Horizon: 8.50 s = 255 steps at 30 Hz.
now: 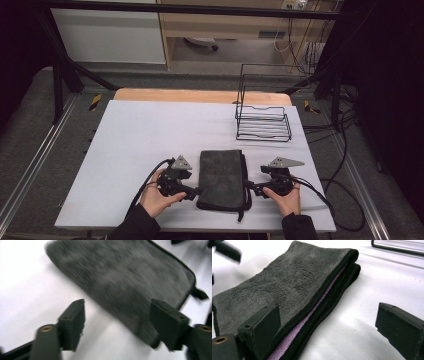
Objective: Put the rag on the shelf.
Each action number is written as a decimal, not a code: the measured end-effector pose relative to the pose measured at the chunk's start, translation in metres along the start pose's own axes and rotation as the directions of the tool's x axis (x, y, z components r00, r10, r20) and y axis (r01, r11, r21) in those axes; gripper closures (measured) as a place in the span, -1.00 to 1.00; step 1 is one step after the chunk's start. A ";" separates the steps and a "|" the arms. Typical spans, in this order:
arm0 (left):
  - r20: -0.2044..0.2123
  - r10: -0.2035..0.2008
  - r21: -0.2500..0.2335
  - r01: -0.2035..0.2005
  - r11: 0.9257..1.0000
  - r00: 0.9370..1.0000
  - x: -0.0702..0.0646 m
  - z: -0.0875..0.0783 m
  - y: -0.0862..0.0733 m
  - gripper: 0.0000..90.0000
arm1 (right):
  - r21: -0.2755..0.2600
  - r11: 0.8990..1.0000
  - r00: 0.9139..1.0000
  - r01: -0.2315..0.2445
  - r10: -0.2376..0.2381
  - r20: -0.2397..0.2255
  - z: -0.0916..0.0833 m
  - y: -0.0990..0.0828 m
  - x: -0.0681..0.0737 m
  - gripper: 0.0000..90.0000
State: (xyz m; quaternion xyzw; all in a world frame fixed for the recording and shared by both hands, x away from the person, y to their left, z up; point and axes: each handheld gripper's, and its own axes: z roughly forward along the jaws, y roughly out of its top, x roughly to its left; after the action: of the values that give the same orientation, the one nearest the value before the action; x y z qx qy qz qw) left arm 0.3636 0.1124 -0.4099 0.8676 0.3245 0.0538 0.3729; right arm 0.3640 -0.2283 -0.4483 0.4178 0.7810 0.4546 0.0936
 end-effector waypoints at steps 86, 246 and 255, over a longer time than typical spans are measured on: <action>-0.112 -0.167 -0.040 0.163 0.986 0.980 0.056 0.076 0.039 0.74 | 0.100 0.981 0.984 -0.169 0.162 0.073 0.068 0.051 -0.025 0.54; -0.078 0.011 -0.773 -0.068 0.631 0.997 -0.042 -0.081 0.255 0.81 | -0.715 0.660 0.940 0.229 0.042 0.340 -0.165 0.207 0.033 0.77; -0.098 0.020 -0.782 -0.090 0.617 0.995 -0.043 -0.084 0.276 0.81 | -0.724 0.643 0.934 0.248 0.040 0.355 -0.175 0.222 0.027 0.77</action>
State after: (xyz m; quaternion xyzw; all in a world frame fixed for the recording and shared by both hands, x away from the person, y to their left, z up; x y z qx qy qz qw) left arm 0.4460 -0.0033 -0.1548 0.6245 0.2563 0.2359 0.6990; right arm 0.3813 -0.2663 -0.1678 0.3651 0.5134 0.6539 0.4189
